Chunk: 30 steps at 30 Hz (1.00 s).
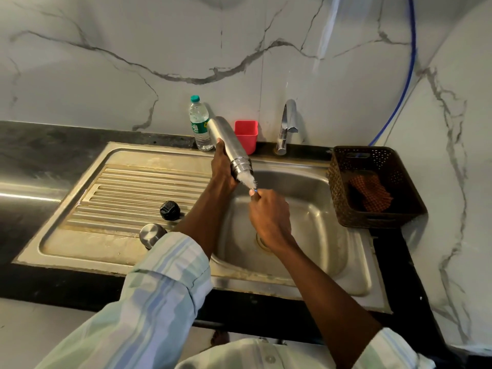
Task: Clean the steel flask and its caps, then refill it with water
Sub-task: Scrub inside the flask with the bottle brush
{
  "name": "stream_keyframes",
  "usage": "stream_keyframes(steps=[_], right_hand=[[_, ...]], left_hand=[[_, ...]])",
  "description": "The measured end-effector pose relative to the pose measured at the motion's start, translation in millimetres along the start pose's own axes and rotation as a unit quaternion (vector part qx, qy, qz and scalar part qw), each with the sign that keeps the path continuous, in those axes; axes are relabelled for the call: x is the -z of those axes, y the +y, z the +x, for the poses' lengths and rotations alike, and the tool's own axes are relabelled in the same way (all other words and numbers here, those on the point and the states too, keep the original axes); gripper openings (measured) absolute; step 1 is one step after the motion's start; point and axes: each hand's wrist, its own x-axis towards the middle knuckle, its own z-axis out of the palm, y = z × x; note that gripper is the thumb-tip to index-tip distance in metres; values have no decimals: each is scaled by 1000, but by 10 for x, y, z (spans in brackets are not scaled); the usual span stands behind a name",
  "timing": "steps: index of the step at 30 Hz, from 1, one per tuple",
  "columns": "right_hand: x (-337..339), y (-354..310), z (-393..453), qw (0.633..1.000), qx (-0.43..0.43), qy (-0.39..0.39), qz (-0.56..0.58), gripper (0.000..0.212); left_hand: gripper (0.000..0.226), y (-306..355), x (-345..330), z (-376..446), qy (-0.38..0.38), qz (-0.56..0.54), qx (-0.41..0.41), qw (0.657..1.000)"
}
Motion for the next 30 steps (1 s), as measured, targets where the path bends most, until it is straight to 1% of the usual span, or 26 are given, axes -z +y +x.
stream_keyframes(steps=[3,5,7,9,11,14,16,18,20,24,26,30], right_hand=[[-9,-77,131,998,-32,-11,46,30],[-4,-127,176,997,-45,-17,64,29],[-15,-113,123,998,-27,-26,59,32],[-17,-67,39,997,-20,-37,63,34],[-17,-54,60,995,-38,-48,82,35],[-25,-129,201,988,-77,-39,129,33],[-47,-126,190,986,-73,-40,142,36],[-56,-75,126,987,-56,-44,144,39],[-47,-39,107,985,-57,-48,155,41],[-42,-81,271,976,-103,-57,184,36],[-73,-68,234,973,-100,-56,202,38],[-104,-32,156,968,-106,-73,217,44]], left_hand=[[56,-103,-40,-65,-16,22,3,1000],[62,-153,-40,-95,-28,28,5,999],[73,-87,-22,-76,-21,32,10,999],[77,-36,1,8,-16,18,3,1000],[73,-19,-23,-78,-21,25,-4,999],[58,-115,-92,-191,-60,55,2,997],[62,-100,-115,-239,-61,59,9,996],[70,-35,-121,-226,-63,34,14,997],[73,-28,-122,-192,-61,25,13,998],[69,-135,-143,-262,-74,42,16,996],[69,-83,-146,-250,-74,46,12,996],[66,-12,-130,-186,-63,8,18,998]])
